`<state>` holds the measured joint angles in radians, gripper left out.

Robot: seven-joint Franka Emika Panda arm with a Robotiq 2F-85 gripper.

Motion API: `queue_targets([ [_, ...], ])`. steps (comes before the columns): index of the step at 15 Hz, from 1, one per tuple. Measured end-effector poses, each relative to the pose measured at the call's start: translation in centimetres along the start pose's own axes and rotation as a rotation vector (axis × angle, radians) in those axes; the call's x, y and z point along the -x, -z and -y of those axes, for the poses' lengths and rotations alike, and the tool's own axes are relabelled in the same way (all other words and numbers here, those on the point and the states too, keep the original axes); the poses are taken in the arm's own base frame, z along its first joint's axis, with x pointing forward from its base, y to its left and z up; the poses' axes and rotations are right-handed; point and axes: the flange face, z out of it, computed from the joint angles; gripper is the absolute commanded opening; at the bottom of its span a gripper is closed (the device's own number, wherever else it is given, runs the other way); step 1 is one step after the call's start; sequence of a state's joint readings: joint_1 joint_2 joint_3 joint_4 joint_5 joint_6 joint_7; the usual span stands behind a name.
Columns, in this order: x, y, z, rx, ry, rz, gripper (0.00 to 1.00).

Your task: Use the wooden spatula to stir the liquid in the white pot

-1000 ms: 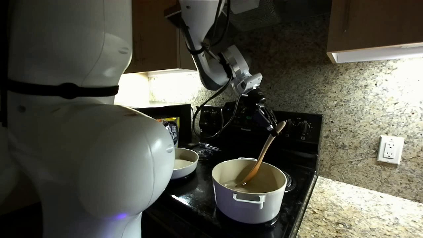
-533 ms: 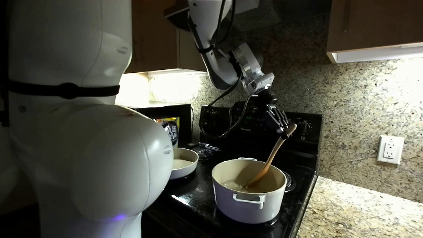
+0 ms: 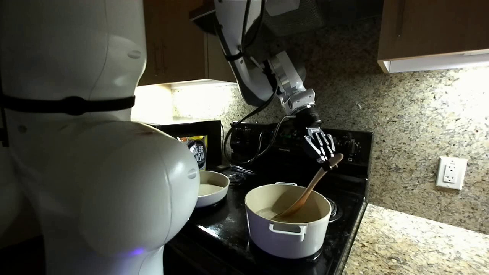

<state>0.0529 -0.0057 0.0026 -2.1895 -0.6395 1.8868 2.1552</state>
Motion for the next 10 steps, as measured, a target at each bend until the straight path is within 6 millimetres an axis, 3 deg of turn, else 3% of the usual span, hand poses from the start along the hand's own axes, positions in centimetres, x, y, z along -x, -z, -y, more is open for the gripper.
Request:
queue_targets([
  [4, 0.7, -0.3, -1.3, 0.021, 0.007, 0.021, 0.09],
  [10, 1.7, 1.0, -1.1, -0.014, 0.047, 0.043, 0.09],
])
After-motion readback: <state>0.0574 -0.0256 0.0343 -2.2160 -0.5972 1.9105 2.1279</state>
